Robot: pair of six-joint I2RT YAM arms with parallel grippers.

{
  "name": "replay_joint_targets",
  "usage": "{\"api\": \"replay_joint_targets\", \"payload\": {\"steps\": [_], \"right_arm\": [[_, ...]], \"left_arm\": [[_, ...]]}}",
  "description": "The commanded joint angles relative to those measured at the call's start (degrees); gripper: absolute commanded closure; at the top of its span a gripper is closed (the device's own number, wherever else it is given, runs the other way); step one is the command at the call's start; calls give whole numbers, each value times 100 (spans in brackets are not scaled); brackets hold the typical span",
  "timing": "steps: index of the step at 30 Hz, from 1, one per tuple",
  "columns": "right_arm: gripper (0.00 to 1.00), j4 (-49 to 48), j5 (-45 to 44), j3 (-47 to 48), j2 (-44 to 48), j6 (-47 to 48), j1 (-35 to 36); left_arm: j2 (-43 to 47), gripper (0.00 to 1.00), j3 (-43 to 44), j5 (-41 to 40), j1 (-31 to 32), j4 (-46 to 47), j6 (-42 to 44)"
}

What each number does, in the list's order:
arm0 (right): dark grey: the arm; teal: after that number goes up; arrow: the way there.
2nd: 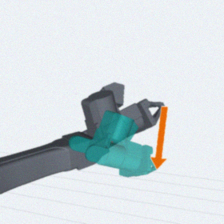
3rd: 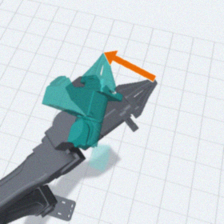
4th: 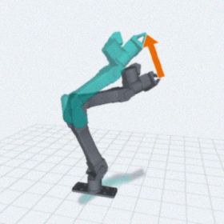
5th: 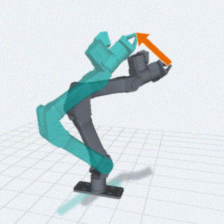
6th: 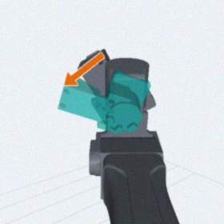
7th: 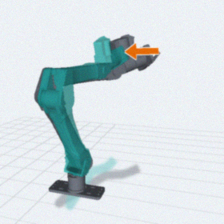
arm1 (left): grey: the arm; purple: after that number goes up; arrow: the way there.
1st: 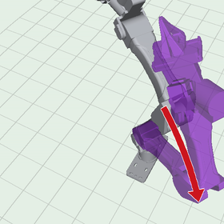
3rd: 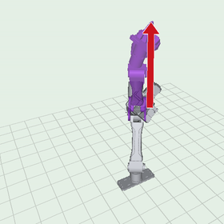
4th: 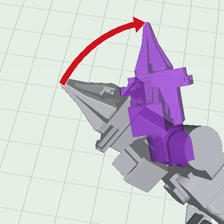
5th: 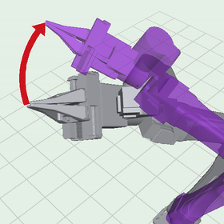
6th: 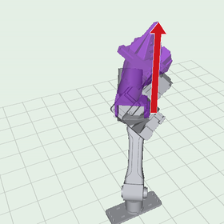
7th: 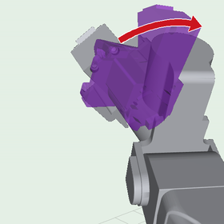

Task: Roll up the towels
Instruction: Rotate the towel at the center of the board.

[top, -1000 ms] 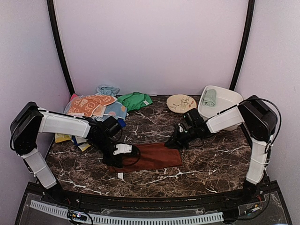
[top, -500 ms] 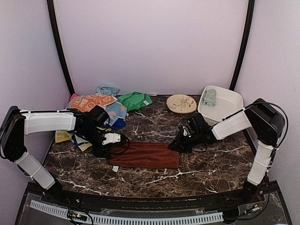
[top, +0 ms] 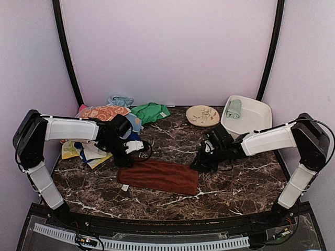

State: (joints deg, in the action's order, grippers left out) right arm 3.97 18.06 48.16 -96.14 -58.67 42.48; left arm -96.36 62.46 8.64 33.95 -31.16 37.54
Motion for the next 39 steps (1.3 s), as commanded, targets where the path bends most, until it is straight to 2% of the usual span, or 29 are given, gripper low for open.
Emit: {"api": "replay_joint_targets", "payload": {"steps": [1, 4, 8, 14, 17, 26, 30, 34, 37, 39], "right_arm": [[82, 615, -375, 442, 95, 395, 6], [82, 620, -298, 670, -128, 563, 38], [86, 659, -218, 857, -558, 652, 85], [98, 56, -282, 20, -551, 340, 92], [100, -175, -317, -426, -301, 138, 132], [100, -86, -760, -1106, 419, -337, 760], [100, 235, -1042, -1093, 730, -532, 1167], [100, 741, -1134, -880, 885, -553, 1553], [94, 1497, -1208, -406, 1029, -85, 1575], [86, 1848, -1200, 60, 1024, 384, 1443]], "left_arm": [[-402, 62, 10, -848, -50, 546, -337], [-520, 62, 9, -1140, -70, 805, -327], [-604, 62, 131, -1036, -73, 707, -290], [-841, 61, 258, -1158, -75, 672, -135], [-981, 59, 476, -1145, -73, 673, -56], [-1703, 54, 1670, -1086, 92, 997, 170], [-1913, 51, 2385, -663, 94, 975, 200], [-1998, 49, 2801, -646, 94, 803, 392], [-1790, 48, 2887, -783, 45, 638, 379], [-1475, 48, 2803, -713, -113, 564, 205]]}}
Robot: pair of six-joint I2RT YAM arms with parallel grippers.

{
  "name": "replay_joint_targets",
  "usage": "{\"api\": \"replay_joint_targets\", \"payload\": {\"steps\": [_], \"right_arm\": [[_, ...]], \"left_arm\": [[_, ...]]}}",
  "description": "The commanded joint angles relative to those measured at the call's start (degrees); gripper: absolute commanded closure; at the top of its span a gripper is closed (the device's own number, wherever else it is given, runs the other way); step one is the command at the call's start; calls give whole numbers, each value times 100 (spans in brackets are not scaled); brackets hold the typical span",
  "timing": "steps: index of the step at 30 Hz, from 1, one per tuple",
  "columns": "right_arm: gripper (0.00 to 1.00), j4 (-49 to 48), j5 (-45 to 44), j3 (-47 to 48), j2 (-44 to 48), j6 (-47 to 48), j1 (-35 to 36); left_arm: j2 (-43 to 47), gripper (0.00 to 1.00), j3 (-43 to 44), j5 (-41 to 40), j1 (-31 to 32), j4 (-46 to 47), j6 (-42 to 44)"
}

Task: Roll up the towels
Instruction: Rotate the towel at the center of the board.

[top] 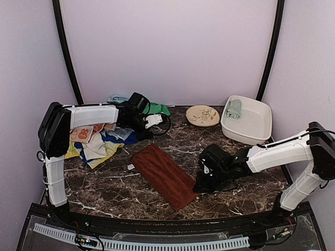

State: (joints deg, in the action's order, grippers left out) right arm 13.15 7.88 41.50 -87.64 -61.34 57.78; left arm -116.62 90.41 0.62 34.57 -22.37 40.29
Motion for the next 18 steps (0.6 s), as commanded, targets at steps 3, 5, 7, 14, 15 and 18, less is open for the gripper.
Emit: {"api": "replay_joint_targets", "payload": {"steps": [3, 5, 7, 14, 15, 18], "right_arm": [[81, 1434, 23, 1780, -259, 1403, -328], [78, 1736, 139, 2509, -799, 1931, -414], [76, 1809, 419, 3266, -1413, 2428, -477], [76, 2029, 1742, 6259, -4212, 3494, -469], [76, 2136, 1804, 6664, -4536, 3554, -474], [77, 2060, 2031, 7380, -5221, 3481, -493]], "left_arm": [[1111, 42, -229, 29, -524, -313, -381], [1519, 34, -332, 207, -873, -452, -600], [1947, 17, -487, 368, -1285, -493, -823], [3469, 1, -1502, 645, -2564, -416, -944], [3763, 1, -1666, 660, -2652, -386, -878], [4248, 1, -2110, 713, -2781, -417, -595]]}}
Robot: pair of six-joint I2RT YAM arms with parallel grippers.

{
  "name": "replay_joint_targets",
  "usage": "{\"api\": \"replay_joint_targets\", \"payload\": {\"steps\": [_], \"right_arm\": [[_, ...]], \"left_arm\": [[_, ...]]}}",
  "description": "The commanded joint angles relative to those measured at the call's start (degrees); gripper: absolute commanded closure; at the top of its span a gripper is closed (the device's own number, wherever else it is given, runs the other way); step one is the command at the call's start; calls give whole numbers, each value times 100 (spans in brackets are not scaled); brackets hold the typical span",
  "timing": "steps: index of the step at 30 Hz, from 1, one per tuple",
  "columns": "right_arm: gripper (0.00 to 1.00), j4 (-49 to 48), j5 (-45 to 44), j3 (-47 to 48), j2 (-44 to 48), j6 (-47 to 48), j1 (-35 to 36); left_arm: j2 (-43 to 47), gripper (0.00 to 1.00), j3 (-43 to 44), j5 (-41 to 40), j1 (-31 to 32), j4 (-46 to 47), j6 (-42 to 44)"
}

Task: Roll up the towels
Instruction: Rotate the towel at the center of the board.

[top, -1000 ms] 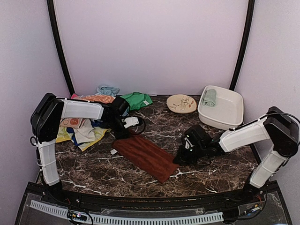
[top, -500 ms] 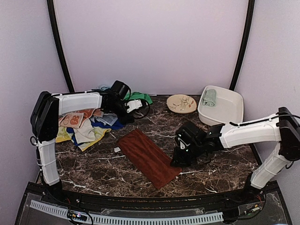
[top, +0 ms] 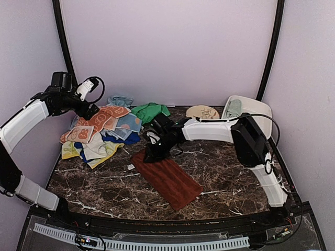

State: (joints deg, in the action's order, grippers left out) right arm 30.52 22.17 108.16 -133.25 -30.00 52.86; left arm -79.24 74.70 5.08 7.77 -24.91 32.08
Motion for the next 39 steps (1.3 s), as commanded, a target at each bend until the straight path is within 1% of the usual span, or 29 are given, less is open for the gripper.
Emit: {"api": "replay_joint_targets", "payload": {"steps": [1, 3, 5, 10, 12, 14, 16, 17, 21, 24, 27, 29, 32, 33, 35, 39], "right_arm": [[77, 217, 682, 781, -825, 281, -18], [78, -27, 769, 734, -1042, 114, -65], [79, -342, 785, 445, -1108, -76, -131], [81, -1616, 350, -862, -649, -731, -393], [83, -2023, 46, -1387, -378, -995, -538], [85, -2611, -261, -2023, -34, -1478, -716], [85, -3108, -312, -2620, 322, -1478, -846], [87, -3326, -752, -2981, 493, -1925, -905], [86, -4154, -1355, -3784, 984, -2561, -1016], [86, -4642, -1730, -4094, 1086, -3136, -1007], [86, -5235, -1862, -4385, 1027, -3744, -1006], [86, -5355, -1955, -4368, 1031, -3937, -989], [86, -5243, -2172, -4253, 1154, -3832, -941], [86, -5166, -2206, -4076, 1198, -3767, -936], [82, -5150, -2203, -4010, 1328, -3673, -951], [75, -4750, -1582, -3777, 1585, -3242, -1086]], "left_arm": [[617, 1, -642, 311, -107, -246, 316], [746, 1, -741, 457, -109, -498, 416], [757, 1, -755, 690, -109, -841, 502], [605, 1, -785, 1270, -109, -1524, 647], [558, 1, -825, 1394, -101, -1595, 653], [557, 1, -887, 1494, -100, -1580, 675], [568, 1, -961, 1492, -81, -1486, 672], [568, 1, -992, 1486, -66, -1429, 671], [559, 1, -1185, 1750, 77, -1342, 777], [523, 1, -1205, 1701, 454, -1374, 835], [421, 1, -1165, 1691, 874, -1545, 894], [347, 1, -1126, 1764, 1081, -1662, 936], [155, 1, -1056, 1766, 1381, -1793, 997], [94, 1, -1023, 1804, 1457, -1839, 1004], [-20, 1, -953, 1896, 1641, -1925, 1026], [-223, 1, -838, 1879, 2077, -1957, 1036]]}}
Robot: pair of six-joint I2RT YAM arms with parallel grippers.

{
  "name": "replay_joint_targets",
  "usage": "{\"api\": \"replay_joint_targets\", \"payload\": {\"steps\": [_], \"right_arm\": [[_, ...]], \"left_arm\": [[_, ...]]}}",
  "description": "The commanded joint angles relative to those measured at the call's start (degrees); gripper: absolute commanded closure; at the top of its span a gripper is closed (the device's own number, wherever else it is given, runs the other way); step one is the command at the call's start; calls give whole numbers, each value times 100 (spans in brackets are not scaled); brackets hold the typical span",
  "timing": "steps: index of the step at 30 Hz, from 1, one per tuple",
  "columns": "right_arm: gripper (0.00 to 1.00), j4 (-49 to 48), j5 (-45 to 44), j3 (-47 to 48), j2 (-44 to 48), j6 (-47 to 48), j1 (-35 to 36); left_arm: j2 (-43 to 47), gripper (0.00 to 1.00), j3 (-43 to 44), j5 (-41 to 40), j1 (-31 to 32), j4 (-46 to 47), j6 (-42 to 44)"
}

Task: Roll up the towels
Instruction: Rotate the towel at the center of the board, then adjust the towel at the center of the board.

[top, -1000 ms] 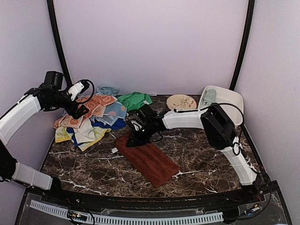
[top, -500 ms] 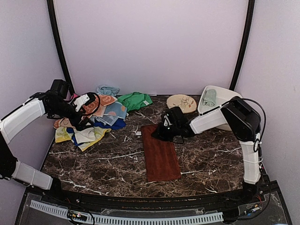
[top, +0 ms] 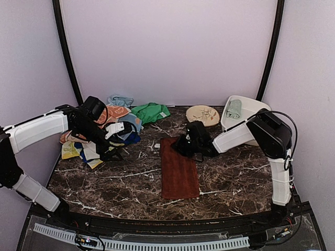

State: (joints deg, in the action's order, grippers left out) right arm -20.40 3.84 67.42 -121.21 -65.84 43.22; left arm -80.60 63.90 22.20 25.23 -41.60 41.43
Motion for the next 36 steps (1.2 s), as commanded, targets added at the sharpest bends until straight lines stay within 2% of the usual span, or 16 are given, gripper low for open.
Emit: {"api": "replay_joint_targets", "payload": {"steps": [1, 10, 16, 19, 22, 29, 34, 36], "right_arm": [[75, 519, 370, 339, 476, 481, -140], [72, 1051, 1234, -310, 1127, 1104, -204], [73, 194, 1899, -1099, 896, 656, -401], [73, -81, 1883, -1350, 826, 528, -462], [73, -35, 1866, -1454, 760, 410, -466], [68, 1039, 1991, -868, 1391, 960, -636], [67, 1304, 2043, 3, 890, 1015, -863], [68, 1431, 2443, 364, 526, 1126, -974]], "left_arm": [[-148, 1, 278, 200, 390, -287, 82], [-678, 1, 612, 416, 533, -190, 3], [-811, 1, 723, 439, 961, -177, 141], [-933, 1, 830, 671, 1335, -234, 253], [-1202, 1, 1005, 422, 1749, -261, 316], [-1617, 1, 1312, 538, 1968, -487, 94], [-1541, 1, 1052, 532, 1976, -323, 92], [-1604, 1, 1084, 522, 1984, -389, 102]]}}
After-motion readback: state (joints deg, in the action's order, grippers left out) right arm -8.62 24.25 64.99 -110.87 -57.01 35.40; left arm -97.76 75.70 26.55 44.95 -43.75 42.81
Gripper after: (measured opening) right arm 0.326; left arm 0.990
